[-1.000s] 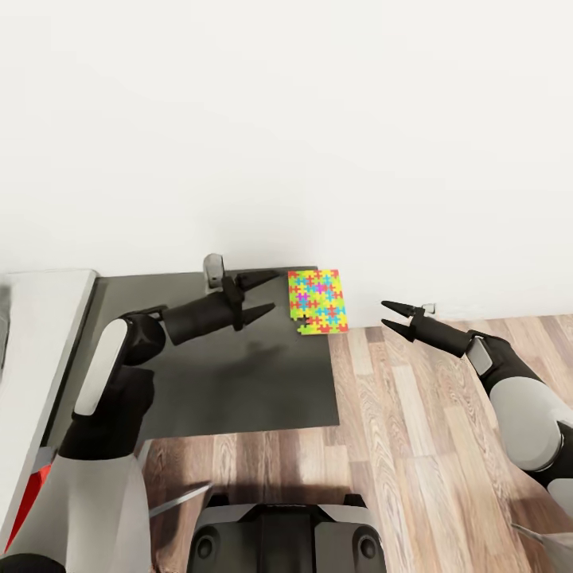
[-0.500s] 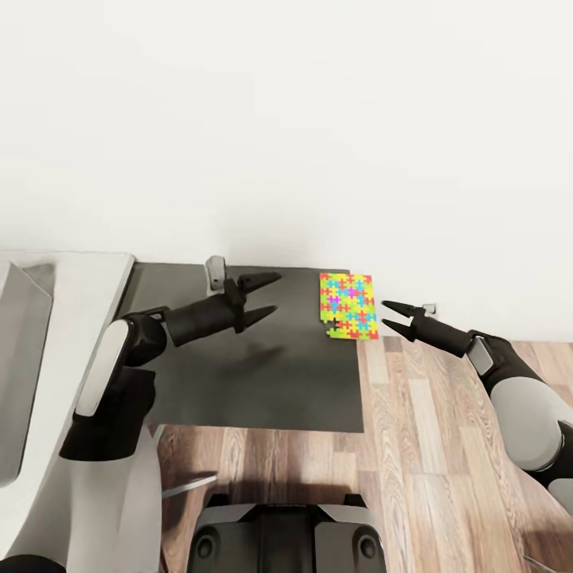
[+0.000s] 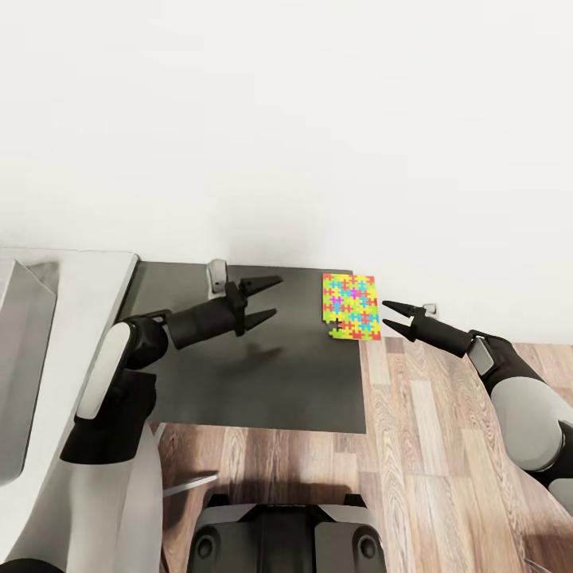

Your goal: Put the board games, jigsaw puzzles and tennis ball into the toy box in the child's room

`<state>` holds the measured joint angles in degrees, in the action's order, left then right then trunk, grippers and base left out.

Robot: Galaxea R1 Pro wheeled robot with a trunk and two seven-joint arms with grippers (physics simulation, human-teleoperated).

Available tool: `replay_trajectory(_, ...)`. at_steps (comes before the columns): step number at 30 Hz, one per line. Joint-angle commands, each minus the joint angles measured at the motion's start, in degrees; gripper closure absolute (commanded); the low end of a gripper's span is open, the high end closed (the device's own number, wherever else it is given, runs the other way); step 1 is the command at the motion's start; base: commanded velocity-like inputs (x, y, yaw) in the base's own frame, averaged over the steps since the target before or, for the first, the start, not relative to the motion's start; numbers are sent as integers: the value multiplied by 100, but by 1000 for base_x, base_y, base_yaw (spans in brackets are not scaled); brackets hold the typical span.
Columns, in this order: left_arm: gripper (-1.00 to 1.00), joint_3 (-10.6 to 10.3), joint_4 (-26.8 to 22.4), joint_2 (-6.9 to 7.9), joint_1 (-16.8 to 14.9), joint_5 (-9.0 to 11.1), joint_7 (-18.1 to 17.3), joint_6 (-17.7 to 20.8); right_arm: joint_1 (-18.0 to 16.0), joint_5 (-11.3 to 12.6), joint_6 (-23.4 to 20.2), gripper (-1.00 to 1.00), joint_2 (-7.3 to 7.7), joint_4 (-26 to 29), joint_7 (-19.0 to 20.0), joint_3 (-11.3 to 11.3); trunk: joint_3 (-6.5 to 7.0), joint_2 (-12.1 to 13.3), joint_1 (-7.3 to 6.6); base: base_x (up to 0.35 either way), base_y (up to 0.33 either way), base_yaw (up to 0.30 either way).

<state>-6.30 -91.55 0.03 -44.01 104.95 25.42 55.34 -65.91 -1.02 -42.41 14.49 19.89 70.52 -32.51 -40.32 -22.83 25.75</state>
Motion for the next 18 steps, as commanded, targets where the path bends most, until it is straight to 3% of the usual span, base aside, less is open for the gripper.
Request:
replay_trajectory(1, -100, 0, -4, -2, -2, 55, 60, 3, -6, -12, -51, -100, -1, -2, 13, -27, -7, -9, 3, 0, 0, 8)
replay_trajectory(9, -100, -3, -4, -9, 4, 41, 64, 3, -7, -12, -53, -100, 0, -2, 8, -27, -7, -9, 3, 0, 0, 38)
replay_trajectory(18, -100, -6, -4, -18, 6, 23, 67, 3, -7, -12, -56, -100, 1, 1, 1, -27, -7, -9, 3, 0, 0, 148)
